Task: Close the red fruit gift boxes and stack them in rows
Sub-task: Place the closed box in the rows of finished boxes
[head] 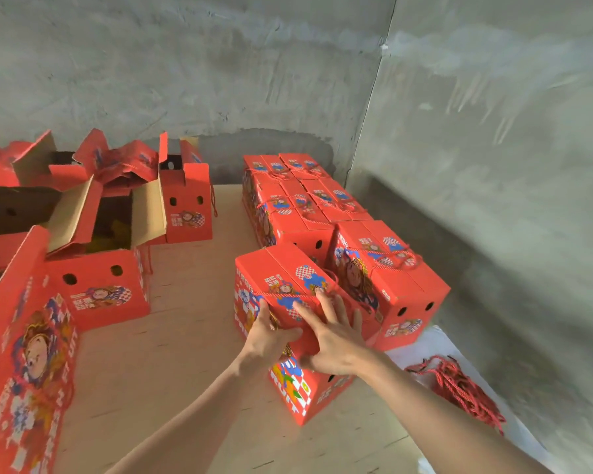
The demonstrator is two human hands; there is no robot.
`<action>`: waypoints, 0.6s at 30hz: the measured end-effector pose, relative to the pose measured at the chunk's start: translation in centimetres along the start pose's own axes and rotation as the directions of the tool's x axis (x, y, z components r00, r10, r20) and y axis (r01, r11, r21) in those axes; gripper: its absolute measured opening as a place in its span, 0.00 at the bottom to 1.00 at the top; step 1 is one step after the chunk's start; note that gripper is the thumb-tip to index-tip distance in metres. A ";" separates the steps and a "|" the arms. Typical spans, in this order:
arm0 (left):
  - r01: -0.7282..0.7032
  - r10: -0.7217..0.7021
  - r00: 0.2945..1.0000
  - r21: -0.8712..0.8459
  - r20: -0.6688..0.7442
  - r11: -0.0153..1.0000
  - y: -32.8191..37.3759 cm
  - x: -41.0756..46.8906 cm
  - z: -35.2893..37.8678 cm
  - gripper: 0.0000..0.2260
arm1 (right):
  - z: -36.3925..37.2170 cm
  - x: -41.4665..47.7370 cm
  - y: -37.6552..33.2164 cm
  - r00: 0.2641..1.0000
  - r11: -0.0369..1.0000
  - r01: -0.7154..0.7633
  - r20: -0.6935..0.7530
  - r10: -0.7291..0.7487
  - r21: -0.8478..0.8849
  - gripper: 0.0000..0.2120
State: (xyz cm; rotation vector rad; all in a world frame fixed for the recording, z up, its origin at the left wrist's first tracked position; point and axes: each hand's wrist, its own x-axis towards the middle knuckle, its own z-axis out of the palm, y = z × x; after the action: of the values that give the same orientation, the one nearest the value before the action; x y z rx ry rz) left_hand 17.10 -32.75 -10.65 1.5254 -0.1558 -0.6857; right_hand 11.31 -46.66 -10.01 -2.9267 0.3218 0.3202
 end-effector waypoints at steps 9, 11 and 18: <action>0.056 -0.079 0.970 0.104 0.232 0.993 2.0 4.1 -0.9 0.20 | 2.1 -0.4 -0.9 0.913 0.995 -0.090 -0.396 0.099 0.042 0.31; 0.004 -0.037 0.984 0.183 0.174 0.983 2.5 5.3 -0.3 0.20 | 1.7 0.7 -1.0 0.896 0.994 -0.096 -0.430 0.111 0.056 0.29; -0.204 0.227 0.973 0.553 0.028 0.808 2.3 6.7 0.7 0.17 | -0.7 3.3 3.0 0.929 0.996 -0.089 -0.361 0.081 -0.005 0.27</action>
State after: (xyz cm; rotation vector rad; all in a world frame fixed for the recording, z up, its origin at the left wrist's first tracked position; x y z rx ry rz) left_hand 22.82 -36.95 -10.55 2.0376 -0.5301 -0.4399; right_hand 13.86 -50.34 -10.52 -2.9868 0.4993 -0.2122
